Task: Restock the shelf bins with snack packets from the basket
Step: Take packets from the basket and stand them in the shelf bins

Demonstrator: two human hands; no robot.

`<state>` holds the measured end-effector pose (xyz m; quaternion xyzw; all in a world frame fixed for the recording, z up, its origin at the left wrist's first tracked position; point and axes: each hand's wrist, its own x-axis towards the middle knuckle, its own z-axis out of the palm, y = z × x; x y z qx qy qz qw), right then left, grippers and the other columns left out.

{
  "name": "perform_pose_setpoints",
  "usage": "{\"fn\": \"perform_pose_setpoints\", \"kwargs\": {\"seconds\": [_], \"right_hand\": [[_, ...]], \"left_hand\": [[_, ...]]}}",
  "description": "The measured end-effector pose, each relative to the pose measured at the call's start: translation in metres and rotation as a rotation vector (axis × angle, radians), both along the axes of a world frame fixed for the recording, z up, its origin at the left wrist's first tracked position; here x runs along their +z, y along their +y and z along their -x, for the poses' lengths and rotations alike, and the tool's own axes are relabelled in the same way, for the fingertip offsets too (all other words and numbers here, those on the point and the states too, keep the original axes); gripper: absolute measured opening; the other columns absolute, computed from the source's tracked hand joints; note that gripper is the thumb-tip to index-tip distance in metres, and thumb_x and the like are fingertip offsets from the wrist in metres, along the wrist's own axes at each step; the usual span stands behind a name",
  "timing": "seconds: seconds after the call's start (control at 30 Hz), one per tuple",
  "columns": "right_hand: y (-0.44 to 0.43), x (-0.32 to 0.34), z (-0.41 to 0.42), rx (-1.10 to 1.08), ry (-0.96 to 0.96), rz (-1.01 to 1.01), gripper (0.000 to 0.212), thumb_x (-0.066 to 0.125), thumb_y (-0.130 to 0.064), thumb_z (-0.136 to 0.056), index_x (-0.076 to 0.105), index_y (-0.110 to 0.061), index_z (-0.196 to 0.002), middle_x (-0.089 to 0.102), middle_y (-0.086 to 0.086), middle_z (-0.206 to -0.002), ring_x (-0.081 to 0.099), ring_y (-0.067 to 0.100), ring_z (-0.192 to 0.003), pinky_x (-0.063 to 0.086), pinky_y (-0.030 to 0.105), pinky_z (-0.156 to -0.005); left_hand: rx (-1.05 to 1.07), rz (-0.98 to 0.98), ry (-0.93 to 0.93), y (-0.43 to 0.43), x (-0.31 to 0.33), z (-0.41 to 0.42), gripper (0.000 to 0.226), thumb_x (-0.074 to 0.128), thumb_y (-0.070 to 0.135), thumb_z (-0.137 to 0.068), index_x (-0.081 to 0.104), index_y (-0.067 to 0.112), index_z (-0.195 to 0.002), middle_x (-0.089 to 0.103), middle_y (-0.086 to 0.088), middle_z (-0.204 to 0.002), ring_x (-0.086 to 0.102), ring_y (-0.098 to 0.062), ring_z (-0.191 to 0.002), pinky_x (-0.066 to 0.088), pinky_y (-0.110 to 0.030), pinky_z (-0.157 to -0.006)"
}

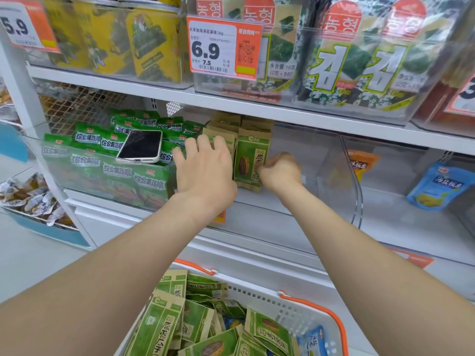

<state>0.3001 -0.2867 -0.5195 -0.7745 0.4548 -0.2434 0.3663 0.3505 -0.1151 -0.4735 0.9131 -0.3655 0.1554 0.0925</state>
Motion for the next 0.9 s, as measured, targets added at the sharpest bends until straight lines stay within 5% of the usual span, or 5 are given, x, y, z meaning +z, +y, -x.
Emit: {"fn": "perform_pose_setpoints", "kwargs": {"seconds": [0.17,0.37,0.5,0.7,0.9], "right_hand": [[0.023,0.018,0.028,0.143,0.084,0.191,0.018,0.053,-0.02,-0.092,0.068,-0.011,-0.094,0.068,0.01,-0.096,0.063,0.031,-0.091,0.057,0.035,-0.08],[0.069,0.038,0.094,0.591,0.174,0.696,0.04,0.027,-0.028,-0.072,0.067,-0.02,-0.071,0.069,0.006,-0.068,0.059,0.035,-0.066,0.055,0.041,-0.062],[0.085,0.026,0.13,0.894,0.53,0.581,0.031,0.039,-0.018,-0.069,0.07,-0.015,-0.069,0.069,0.007,-0.068,0.06,0.03,-0.07,0.056,0.041,-0.062],[0.099,-0.011,0.165,0.954,0.924,0.393,0.023,0.049,-0.008,-0.088,0.06,-0.012,-0.068,0.06,0.008,-0.068,0.057,0.031,-0.072,0.048,0.035,-0.059],[0.104,-0.042,0.178,1.004,1.226,0.215,0.02,0.048,-0.016,-0.094,0.058,-0.013,-0.077,0.068,0.009,-0.088,0.056,0.028,-0.072,0.052,0.039,-0.066]], "left_hand": [[-0.116,0.137,-0.12,0.003,0.003,0.008,0.057,0.08,0.028,-0.076,0.049,0.016,-0.122,0.05,-0.01,-0.125,0.044,-0.037,-0.121,0.035,-0.051,-0.102],[-0.27,0.139,-0.025,0.015,0.024,0.04,0.014,0.067,0.012,-0.084,0.058,0.021,-0.091,0.059,-0.006,-0.099,0.056,-0.035,-0.097,0.042,-0.041,-0.069],[-0.237,-0.147,0.178,0.026,0.009,0.065,0.014,0.069,0.025,-0.087,0.056,0.019,-0.089,0.058,-0.005,-0.088,0.06,-0.034,-0.083,0.045,-0.036,-0.065],[-0.418,-0.786,0.44,0.035,-0.058,0.113,0.03,0.065,0.029,-0.09,0.055,0.017,-0.065,0.058,0.0,-0.061,0.062,-0.024,-0.065,0.055,-0.034,-0.066],[-0.553,-1.111,0.581,0.05,-0.157,0.145,0.027,0.047,0.016,-0.103,0.065,0.005,-0.085,0.056,-0.004,-0.074,0.05,-0.017,-0.06,0.043,-0.03,-0.057]]}}
